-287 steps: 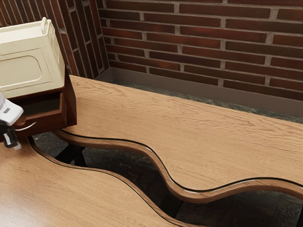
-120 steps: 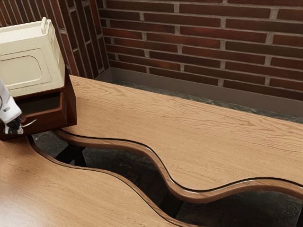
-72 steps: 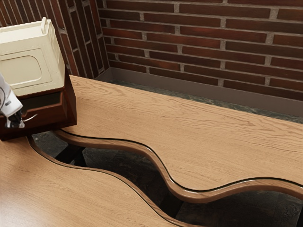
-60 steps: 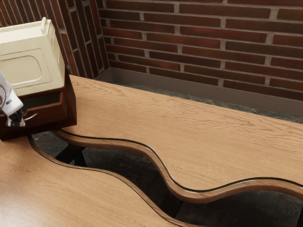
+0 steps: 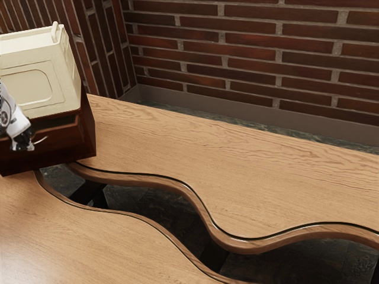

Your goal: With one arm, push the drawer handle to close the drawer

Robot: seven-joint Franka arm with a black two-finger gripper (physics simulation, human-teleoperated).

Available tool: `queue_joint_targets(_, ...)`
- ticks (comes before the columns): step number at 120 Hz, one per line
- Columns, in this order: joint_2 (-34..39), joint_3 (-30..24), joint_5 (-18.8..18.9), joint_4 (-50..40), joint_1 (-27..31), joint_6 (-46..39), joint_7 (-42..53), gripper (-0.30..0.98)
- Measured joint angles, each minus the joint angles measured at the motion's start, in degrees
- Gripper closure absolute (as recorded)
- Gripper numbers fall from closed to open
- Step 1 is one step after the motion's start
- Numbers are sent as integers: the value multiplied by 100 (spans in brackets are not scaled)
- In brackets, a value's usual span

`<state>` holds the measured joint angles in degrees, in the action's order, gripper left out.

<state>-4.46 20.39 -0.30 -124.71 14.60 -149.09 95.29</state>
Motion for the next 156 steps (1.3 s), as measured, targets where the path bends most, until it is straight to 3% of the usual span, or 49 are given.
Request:
queue_joint_targets(56, -535, -9, -326, 547, 161, 32, 391, 79)
queue_joint_targets(156, -1074, -36, -374, 1279, 324, 127, 769, 78)
